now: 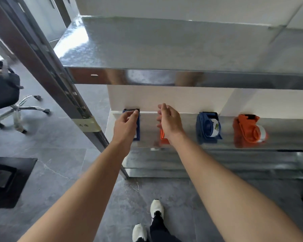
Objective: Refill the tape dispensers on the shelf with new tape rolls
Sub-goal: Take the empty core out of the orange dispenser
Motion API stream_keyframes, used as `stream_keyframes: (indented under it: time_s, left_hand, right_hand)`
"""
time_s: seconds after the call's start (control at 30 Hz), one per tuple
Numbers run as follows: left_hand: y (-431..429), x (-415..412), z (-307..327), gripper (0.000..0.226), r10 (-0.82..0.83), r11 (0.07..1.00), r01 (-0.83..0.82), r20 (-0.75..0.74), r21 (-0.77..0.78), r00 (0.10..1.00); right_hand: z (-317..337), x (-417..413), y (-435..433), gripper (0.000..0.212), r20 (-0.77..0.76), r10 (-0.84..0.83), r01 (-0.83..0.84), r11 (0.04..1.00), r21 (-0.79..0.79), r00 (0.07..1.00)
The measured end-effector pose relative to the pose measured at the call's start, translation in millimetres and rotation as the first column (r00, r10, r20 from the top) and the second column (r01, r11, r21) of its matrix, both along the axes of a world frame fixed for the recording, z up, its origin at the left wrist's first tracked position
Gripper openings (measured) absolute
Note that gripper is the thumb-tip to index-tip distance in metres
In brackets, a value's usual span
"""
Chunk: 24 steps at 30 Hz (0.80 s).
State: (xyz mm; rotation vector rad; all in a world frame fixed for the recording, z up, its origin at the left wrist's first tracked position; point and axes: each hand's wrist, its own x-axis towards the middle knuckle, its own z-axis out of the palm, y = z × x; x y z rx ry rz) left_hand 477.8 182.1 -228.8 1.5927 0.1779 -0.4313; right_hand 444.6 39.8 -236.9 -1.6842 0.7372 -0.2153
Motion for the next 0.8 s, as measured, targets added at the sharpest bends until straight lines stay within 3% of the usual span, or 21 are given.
stream_keyframes:
  time_s: [0.07,0.2,0.4,0.63,0.8]
  left_hand:
    - [-6.5,-6.3,-3.5,0.021,-0.027,0.999,0.026,-0.031,-0.026,0.999]
    - [-22.2,-18.9,-4.6,0.036,-0.074,0.997,0.073,-0.073,-0.015,0.995]
    - [-48.9,-29.5,-4.8,0.035,-0.092,0.996,0.094,-0.097,0.009,0.991]
    - [-82.0,-30.3,-10.5,0.022,-0.006,0.999,0.012,-0.106,0.051,0.994]
    - [-102.9,-30.5,-15.8,0.035,0.075,0.994,-0.065,-0.117,0.085,0.99]
  right_hand:
    - [3.3,-12.1,-9.0,0.05,0.0,-0.032,0.032,0.999,-0.019,0.999]
    - [6.3,-33.2,-32.7,0.032,0.009,-0.053,0.053,0.999,0.008,0.999]
    - [-5.0,-47.8,-61.7,0.04,0.0,-0.072,0.072,0.996,0.044,0.997]
    - [-27.4,-48.2,-95.8,0.043,-0.03,0.015,-0.013,0.996,0.085,0.999]
    - [-35.5,-43.4,-114.1,0.036,-0.059,0.07,-0.064,0.994,0.083,0.996]
